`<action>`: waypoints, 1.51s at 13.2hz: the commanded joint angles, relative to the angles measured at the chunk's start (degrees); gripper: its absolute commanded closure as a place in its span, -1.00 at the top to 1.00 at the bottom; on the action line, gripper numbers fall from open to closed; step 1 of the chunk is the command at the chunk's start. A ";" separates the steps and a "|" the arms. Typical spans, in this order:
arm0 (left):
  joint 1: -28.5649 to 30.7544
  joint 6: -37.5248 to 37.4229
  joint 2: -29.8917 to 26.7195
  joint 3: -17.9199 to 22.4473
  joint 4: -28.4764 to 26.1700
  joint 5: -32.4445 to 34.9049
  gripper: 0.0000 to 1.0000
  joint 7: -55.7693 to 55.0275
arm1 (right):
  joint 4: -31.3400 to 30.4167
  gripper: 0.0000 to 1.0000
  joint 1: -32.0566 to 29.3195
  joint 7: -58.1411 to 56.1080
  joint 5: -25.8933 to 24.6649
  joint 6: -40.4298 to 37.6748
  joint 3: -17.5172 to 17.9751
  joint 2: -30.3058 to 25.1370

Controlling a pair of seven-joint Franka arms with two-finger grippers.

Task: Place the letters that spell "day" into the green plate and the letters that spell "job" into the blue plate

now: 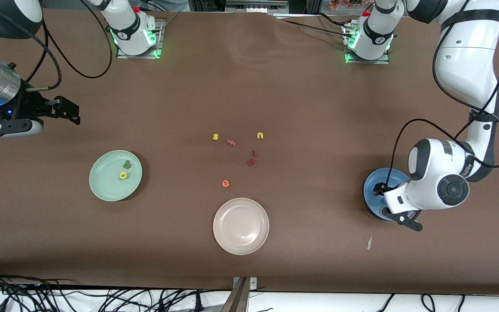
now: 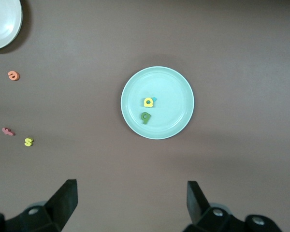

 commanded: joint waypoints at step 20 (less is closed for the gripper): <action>-11.30 -28.12 -33.90 14.37 -6.18 -9.00 1.00 -15.88 | 0.74 1.00 0.03 0.04 -0.31 -0.19 -0.21 0.25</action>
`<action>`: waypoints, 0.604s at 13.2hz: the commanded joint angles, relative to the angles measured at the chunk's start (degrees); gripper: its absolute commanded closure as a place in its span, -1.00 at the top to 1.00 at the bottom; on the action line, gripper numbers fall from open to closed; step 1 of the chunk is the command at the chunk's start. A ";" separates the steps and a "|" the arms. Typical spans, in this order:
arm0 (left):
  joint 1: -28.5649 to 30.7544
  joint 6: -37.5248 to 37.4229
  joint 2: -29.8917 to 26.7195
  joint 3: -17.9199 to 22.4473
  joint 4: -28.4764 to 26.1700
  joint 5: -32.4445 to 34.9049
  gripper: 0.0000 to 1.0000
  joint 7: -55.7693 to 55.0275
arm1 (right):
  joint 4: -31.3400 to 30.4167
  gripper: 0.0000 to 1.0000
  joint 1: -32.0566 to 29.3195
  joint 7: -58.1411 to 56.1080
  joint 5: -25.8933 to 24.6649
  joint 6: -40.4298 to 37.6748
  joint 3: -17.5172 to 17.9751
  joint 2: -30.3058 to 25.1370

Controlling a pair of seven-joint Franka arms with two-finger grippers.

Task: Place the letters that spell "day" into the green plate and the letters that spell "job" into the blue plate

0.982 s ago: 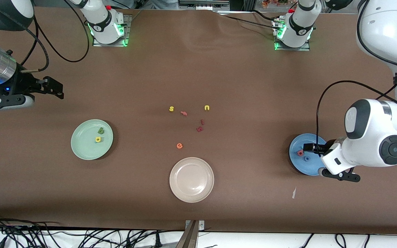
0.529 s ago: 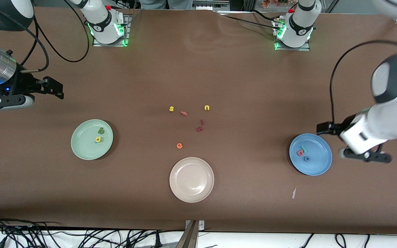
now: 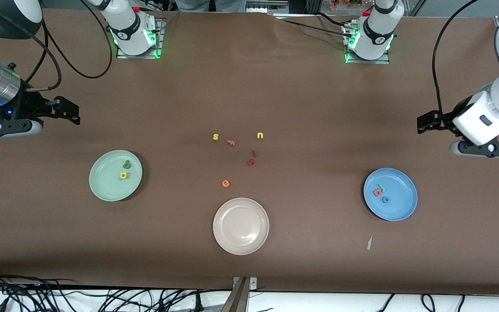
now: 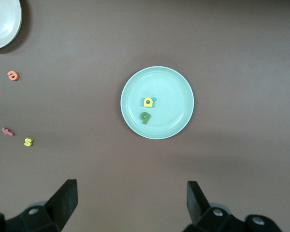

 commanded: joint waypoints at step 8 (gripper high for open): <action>-1.52 1.35 -2.01 2.82 -2.58 2.15 1.00 1.81 | 0.74 1.00 0.12 -0.05 -0.30 -0.19 -0.16 0.21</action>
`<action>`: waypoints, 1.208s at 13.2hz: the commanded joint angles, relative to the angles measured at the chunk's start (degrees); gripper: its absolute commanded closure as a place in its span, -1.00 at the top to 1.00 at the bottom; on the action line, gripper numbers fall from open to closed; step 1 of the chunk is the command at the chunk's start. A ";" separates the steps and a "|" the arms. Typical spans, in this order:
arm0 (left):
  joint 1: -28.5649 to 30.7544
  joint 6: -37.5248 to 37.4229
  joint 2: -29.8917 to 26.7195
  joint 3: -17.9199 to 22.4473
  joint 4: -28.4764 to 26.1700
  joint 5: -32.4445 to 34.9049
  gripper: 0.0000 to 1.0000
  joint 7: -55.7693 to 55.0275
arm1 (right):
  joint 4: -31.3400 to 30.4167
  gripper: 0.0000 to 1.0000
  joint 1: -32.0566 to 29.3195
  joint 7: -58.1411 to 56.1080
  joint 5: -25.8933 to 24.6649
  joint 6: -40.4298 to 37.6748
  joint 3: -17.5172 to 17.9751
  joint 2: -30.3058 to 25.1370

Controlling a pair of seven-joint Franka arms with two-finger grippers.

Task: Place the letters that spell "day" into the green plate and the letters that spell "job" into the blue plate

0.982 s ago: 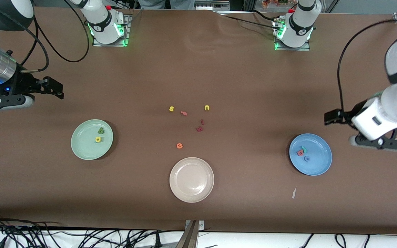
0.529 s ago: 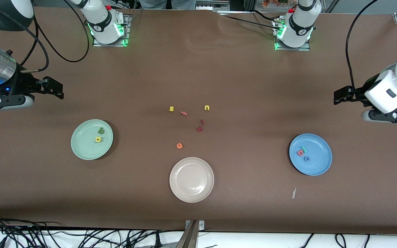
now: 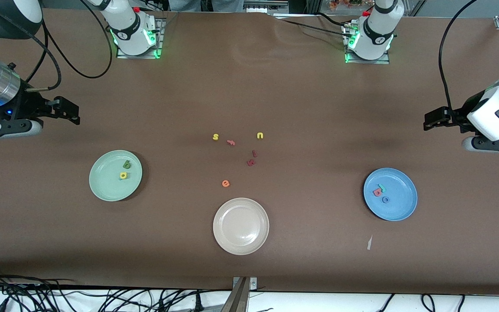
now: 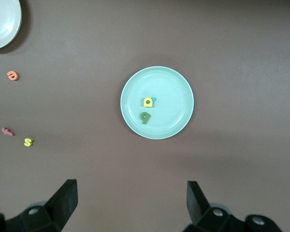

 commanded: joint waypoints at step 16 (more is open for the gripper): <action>-0.17 0.26 1.08 0.72 0.92 -0.53 1.00 1.68 | 1.00 1.00 0.12 -0.22 -1.09 -0.11 -0.14 0.21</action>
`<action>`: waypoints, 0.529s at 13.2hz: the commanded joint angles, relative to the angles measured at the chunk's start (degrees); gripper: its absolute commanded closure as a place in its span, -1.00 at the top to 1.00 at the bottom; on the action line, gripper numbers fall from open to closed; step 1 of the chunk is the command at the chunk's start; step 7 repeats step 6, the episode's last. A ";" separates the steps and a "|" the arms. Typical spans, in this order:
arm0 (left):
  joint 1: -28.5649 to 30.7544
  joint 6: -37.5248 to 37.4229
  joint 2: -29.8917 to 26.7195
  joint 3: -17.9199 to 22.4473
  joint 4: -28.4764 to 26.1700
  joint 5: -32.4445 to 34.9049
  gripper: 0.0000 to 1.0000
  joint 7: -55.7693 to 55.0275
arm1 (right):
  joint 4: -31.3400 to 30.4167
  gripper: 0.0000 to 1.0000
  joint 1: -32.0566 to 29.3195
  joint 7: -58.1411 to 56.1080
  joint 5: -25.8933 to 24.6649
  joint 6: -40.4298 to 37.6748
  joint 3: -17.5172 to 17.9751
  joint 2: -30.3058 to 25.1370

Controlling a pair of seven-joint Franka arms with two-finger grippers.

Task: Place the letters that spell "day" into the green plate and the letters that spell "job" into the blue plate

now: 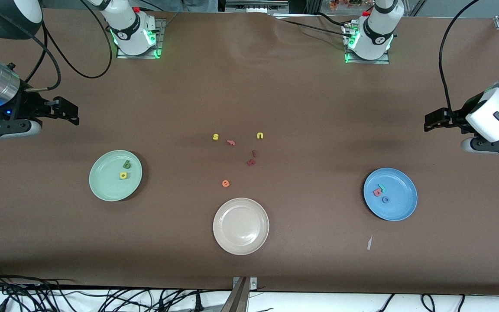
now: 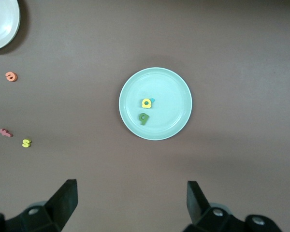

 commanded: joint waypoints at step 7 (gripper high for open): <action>0.13 0.02 0.75 0.59 0.99 -0.74 1.00 1.54 | 0.89 1.00 0.12 -0.29 -0.72 -0.35 -0.12 0.21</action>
